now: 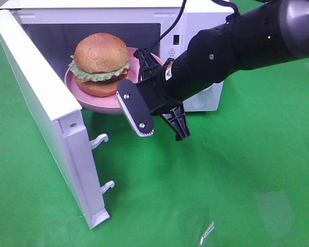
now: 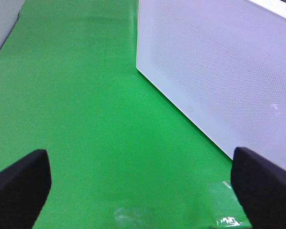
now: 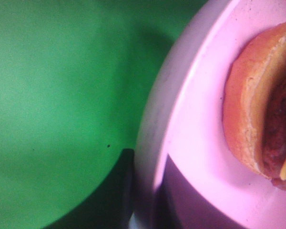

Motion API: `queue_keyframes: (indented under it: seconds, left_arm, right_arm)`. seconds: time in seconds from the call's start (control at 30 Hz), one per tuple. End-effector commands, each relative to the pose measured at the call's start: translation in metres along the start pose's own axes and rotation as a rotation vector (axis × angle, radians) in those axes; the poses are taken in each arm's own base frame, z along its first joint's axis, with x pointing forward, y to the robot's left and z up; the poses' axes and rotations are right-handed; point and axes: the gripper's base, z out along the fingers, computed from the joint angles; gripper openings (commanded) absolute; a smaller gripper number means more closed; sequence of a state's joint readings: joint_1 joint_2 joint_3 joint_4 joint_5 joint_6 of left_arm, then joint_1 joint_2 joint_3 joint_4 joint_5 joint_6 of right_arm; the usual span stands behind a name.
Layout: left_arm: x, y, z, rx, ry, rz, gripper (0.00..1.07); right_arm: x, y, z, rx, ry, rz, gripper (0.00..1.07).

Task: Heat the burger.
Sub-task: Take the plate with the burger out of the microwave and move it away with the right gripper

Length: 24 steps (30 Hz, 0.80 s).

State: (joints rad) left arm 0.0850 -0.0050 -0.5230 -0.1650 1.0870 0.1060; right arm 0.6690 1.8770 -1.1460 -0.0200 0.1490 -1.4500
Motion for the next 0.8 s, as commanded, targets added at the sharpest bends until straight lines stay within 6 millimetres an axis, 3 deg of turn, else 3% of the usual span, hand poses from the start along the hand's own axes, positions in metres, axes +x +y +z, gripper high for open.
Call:
queue_keyframes:
  seconds: [0.03,0.8]
  left_arm:
    - [0.000,0.000,0.000,0.003,-0.017,-0.001,0.94]
    - [0.000,0.000,0.000,0.003,-0.017,-0.001,0.94]
  right_arm:
    - [0.004,-0.013,-0.020,0.106,-0.006,0.060,0.00]
    - [0.006,0.016,-0.074,0.129,-0.009,0.063,0.00]
